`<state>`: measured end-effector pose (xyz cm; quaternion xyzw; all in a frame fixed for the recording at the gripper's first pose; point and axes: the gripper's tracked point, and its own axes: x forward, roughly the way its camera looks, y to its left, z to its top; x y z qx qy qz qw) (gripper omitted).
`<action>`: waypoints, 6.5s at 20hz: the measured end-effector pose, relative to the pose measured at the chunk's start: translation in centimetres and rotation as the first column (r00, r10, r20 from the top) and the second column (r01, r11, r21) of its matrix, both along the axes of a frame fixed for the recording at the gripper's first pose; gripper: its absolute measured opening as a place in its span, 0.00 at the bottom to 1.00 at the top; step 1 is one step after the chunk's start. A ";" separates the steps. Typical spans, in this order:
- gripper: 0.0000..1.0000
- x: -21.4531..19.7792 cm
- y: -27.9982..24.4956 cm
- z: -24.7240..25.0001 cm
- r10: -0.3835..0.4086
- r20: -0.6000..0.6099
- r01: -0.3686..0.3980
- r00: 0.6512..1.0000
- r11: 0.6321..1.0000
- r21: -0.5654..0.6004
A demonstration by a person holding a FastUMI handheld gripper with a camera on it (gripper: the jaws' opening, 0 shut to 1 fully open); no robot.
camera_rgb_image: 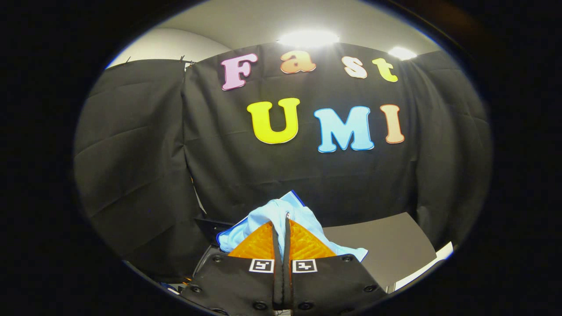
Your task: Put the clothes into the washing machine and then close the washing machine lid.
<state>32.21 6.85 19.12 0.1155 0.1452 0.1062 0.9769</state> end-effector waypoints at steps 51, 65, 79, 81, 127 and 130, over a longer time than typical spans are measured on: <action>0.01 3.4 22.9 -18.2 0.204 -0.159 -0.207 0.966 0.978 -0.001; 0.01 6.3 23.9 -28.1 0.152 -0.333 -0.172 0.931 0.985 -0.031; 0.02 7.0 25.1 -32.5 0.139 -0.423 -0.168 0.895 0.985 -0.032; 0.01 7.0 25.1 -32.5 0.133 -0.426 -0.158 0.895 0.987 -0.024; 0.98 24.5 24.1 -14.8 0.030 -0.241 -0.031 0.970 1.000 0.000; 0.98 25.5 24.3 -16.7 0.030 -0.294 -0.032 0.955 0.999 -0.002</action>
